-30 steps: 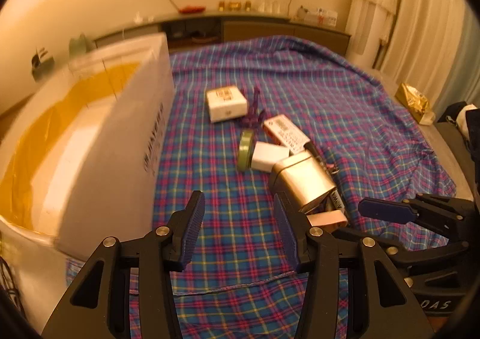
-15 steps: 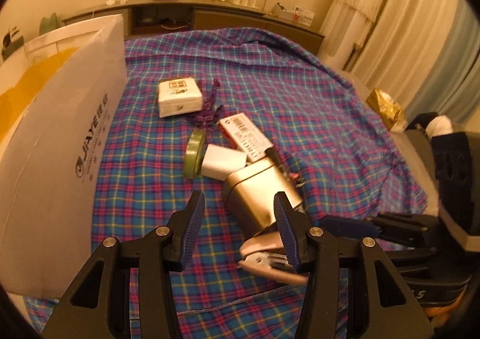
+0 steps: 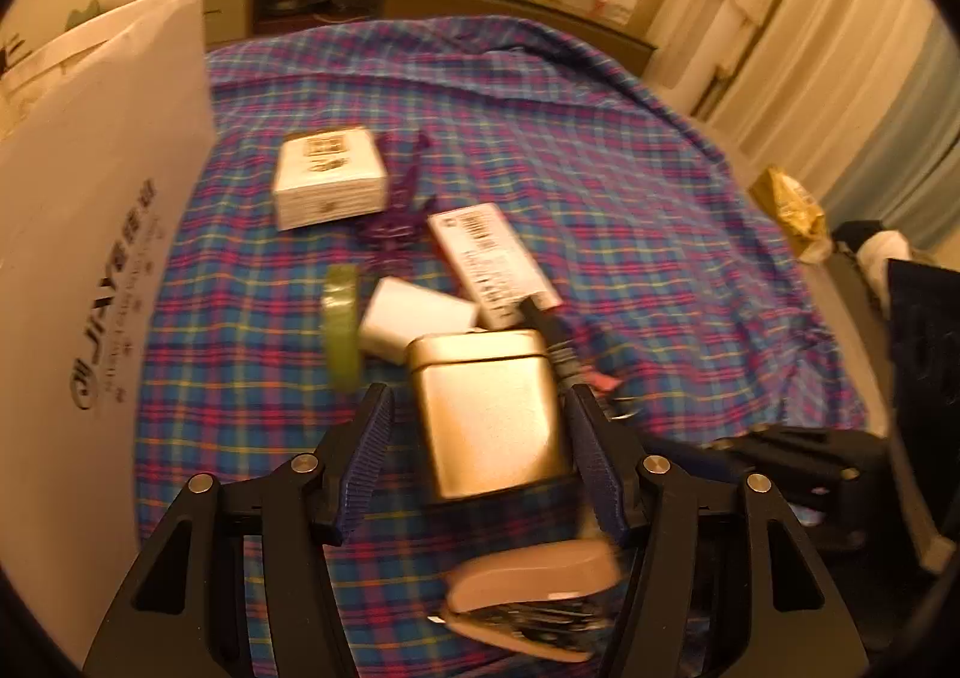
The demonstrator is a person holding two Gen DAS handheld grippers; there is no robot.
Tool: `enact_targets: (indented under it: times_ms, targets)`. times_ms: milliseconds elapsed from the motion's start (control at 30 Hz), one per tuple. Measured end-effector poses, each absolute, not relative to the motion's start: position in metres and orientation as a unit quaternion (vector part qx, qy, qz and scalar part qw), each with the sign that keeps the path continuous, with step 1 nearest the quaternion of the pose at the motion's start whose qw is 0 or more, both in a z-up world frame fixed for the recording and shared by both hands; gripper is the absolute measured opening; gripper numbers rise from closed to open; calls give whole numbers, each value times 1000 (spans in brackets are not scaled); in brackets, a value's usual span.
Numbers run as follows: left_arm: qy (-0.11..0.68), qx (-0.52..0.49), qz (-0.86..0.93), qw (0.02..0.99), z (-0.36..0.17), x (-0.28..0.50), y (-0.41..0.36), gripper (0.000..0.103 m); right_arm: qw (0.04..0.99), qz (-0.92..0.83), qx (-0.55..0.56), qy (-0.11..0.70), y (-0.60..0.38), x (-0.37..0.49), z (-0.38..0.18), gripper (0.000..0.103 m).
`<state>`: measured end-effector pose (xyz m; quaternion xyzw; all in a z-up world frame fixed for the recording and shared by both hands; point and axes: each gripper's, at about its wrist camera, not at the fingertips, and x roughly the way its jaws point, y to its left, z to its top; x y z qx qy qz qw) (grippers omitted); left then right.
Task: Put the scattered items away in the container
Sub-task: 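Close the left tool on the gold tin while the right tool grasps the black marker, then carry the gold tin and black marker over the white box with both tools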
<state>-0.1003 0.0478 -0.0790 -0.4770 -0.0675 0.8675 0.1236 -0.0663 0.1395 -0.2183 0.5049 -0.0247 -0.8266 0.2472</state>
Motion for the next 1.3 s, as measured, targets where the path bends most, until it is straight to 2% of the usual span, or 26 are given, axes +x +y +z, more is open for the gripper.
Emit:
enact_targets:
  times_ms: [133, 267, 333, 367, 800, 1300]
  targets:
    - [-71, -484, 866, 105, -84, -105, 36, 60, 247, -824, 509, -22, 140, -69, -221, 15]
    - [-37, -484, 868, 99, -92, -111, 45, 61, 248, -824, 510, -10, 132, -77, -230, 19]
    - [-35, -479, 872, 100, -92, -110, 45, 53, 249, -825, 508, -2, 130, -75, -229, 14]
    - [-39, -476, 873, 101, -91, -110, 43, 52, 249, -826, 505, -8, 131, -73, -229, 14]
    - [-58, -427, 896, 111, -53, -83, 31, 52, 279, -845, 454, -49, 140, -42, -186, 14]
    - [-80, -382, 916, 87, -10, -61, -1, 52, 299, -852, 426, -55, 126, -22, -158, 14]
